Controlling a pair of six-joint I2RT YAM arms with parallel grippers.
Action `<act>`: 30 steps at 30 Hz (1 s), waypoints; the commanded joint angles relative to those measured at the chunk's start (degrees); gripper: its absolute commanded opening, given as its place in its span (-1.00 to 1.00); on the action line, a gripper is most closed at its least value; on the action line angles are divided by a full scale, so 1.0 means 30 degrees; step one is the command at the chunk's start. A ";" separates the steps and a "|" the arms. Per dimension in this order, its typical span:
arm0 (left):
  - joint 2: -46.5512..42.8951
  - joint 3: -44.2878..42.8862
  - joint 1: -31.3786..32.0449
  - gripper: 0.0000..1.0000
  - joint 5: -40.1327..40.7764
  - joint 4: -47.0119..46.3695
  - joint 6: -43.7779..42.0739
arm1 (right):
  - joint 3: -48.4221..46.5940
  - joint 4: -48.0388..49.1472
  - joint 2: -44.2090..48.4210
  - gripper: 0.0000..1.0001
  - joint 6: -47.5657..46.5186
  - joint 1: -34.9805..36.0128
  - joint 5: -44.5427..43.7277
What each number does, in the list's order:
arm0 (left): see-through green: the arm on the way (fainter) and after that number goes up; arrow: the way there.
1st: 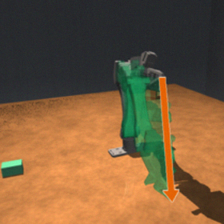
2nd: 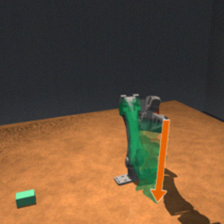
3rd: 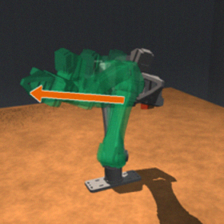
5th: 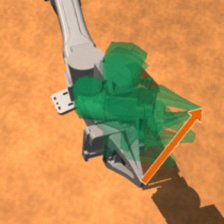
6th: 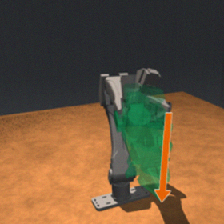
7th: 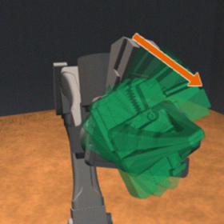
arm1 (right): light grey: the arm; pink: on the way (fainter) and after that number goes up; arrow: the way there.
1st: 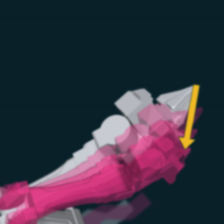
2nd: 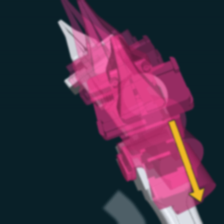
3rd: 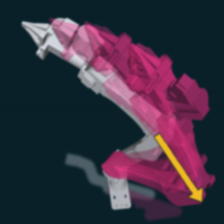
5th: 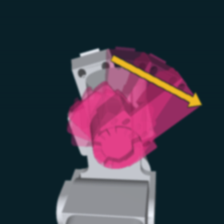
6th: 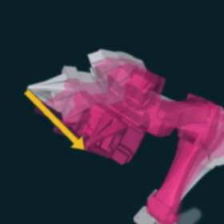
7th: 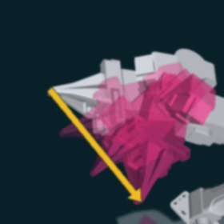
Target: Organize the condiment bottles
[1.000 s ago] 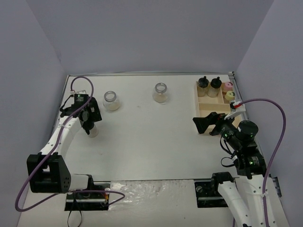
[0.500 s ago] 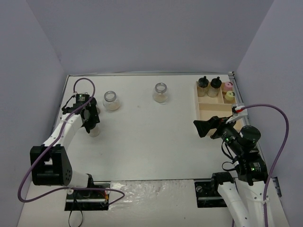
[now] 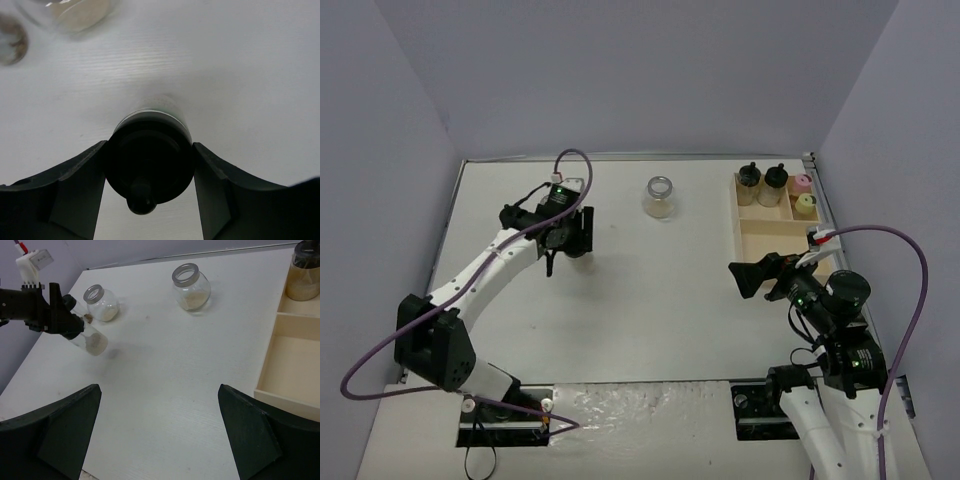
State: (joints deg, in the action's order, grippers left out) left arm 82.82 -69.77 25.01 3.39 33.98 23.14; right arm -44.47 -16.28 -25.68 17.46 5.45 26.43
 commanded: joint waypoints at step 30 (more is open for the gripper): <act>0.6528 -0.8409 0.6693 0.94 0.1948 0.0658 0.1261 | -0.0878 -0.0484 -0.1093 1.00 -0.1160 0.0091 0.1909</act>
State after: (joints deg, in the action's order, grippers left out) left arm 109.77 -92.90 45.30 7.50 36.79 26.59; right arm -44.50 -20.86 -25.17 15.04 5.45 27.88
